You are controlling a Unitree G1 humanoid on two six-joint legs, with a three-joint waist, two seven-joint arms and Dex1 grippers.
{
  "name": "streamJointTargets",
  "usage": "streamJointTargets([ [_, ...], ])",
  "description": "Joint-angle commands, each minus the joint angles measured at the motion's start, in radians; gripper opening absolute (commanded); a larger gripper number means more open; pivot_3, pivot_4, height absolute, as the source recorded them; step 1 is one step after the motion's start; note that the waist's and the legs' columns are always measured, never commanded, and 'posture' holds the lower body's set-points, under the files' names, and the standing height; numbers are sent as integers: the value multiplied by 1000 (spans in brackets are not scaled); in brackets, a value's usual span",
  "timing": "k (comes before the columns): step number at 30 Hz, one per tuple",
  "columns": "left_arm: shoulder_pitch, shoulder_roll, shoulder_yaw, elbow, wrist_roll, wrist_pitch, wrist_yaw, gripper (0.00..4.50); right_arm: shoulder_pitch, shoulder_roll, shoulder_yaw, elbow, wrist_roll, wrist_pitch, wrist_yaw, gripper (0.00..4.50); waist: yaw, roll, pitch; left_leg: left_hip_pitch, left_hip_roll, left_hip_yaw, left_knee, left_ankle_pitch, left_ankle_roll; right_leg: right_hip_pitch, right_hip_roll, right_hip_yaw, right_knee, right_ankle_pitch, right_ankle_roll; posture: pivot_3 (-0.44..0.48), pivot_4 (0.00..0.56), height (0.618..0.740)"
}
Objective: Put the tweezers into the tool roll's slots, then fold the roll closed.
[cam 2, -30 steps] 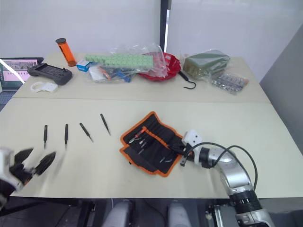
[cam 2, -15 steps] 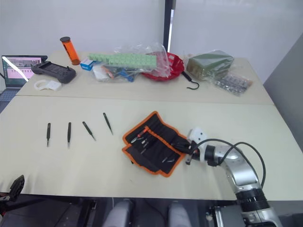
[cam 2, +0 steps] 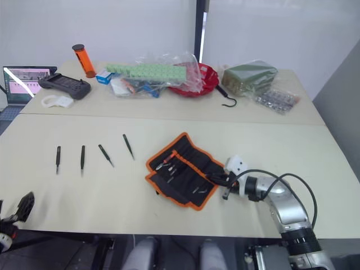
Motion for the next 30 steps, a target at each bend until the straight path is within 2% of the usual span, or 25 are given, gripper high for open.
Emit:
streamJointTargets([
  [1, -100, 30, -16, -25, -59, 167, 164, 4486, 15, -10, -6, -8, -14, -1, -10, 0, -2, 0, 0, 0, 0, 0, 0, 0, 0, 0, 0, 0, 0, 0, 0, 0, 150, 740],
  [5, -268, 42, -81, -37, -25, 272, 328, 4486, 37, -10, -6, -42, -13, 12, -29, 0, -2, 0, 0, 0, -1, -1, 0, 0, 0, 0, 0, 0, 1, 1, 1, 0, 150, 740],
  [8, -350, 60, -136, -7, 10, 321, 378, 4486, 42, -9, -6, -50, -12, 16, -39, 0, -2, -1, 0, 0, -1, -2, 0, 0, 0, 0, 1, 0, 1, 1, 1, 0, 150, 740],
  [16, -439, 76, -230, 75, 112, 351, 420, 4486, 45, -9, -5, -58, -17, 17, -59, 0, -4, -1, 0, 0, -1, -2, 0, 0, 0, 0, 1, 0, 1, 1, 1, 0, 150, 740],
  [21, -478, 80, -238, 154, 154, 344, 415, 4486, 51, -9, 1, -66, -27, 18, -70, 0, -3, 0, 0, 1, -1, -2, 0, 0, 0, 0, 1, 0, 2, 1, 1, 0, 150, 740],
  [24, -485, 75, -235, 168, 153, 347, 399, 3657, 53, -10, 3, -69, -29, 17, -77, 0, -4, 0, -1, 1, -1, -2, 0, 0, 0, 1, 0, 0, 2, 1, 1, 0, 150, 740],
  [26, -488, 74, -236, 171, 156, 348, 393, 2874, 55, -11, 5, -71, -30, 18, -79, 0, -3, 0, -1, 1, -1, -2, 0, 0, 0, 1, 0, 0, 2, 1, 1, 0, 150, 740],
  [30, -503, 70, -244, 187, 168, 344, 383, 1633, 61, -9, 13, -82, -34, 28, -84, 0, 0, 0, -1, 2, -2, -2, 0, 0, 0, 1, 0, 0, 2, 1, 1, 0, 150, 740],
])
